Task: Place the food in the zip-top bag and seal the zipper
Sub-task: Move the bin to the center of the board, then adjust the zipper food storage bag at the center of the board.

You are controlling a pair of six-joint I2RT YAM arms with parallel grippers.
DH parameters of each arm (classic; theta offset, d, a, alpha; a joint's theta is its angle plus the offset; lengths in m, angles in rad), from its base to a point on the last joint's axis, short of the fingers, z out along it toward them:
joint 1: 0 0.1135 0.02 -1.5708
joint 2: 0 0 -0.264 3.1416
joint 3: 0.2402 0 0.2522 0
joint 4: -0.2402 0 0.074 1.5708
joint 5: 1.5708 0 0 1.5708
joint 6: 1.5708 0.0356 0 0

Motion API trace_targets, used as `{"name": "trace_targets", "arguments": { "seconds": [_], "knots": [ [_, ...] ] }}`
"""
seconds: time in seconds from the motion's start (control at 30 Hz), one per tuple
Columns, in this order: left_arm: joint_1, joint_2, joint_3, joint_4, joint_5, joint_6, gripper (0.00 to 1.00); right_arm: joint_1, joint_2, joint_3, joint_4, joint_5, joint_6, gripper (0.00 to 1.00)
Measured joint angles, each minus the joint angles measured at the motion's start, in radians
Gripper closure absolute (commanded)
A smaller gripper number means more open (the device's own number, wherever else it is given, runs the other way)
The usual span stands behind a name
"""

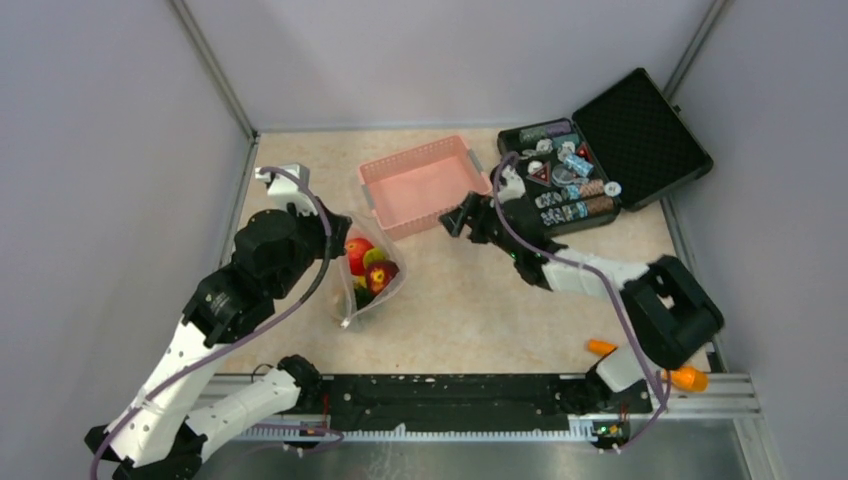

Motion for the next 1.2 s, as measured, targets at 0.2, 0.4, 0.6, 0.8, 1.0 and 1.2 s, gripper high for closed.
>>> {"name": "trace_targets", "arguments": {
  "seconds": [0.2,0.4,0.6,0.8,1.0,1.2],
  "knots": [
    [0.0,0.049,-0.018,0.068,0.004,-0.021,1.0,0.244,-0.355,-0.321,0.126,0.193,-0.269,0.19],
    [0.001,0.141,-0.018,0.145,0.005,-0.047,1.0,0.618,-0.496,-0.407,0.318,0.51,-0.537,0.16],
    [0.001,0.183,-0.028,0.205,-0.023,-0.063,1.0,0.897,-0.366,-0.435,0.611,0.818,-0.811,0.15],
    [0.002,0.217,-0.027,0.241,-0.029,-0.074,1.0,1.009,-0.119,-0.351,0.905,1.006,-1.032,0.11],
    [0.002,0.218,-0.027,0.241,-0.029,-0.074,1.0,1.018,-0.021,-0.224,1.001,1.076,-1.121,0.12],
    [0.002,0.216,-0.027,0.241,-0.029,-0.074,1.0,1.013,-0.019,-0.134,0.953,1.093,-1.036,0.15]
  ]
}}
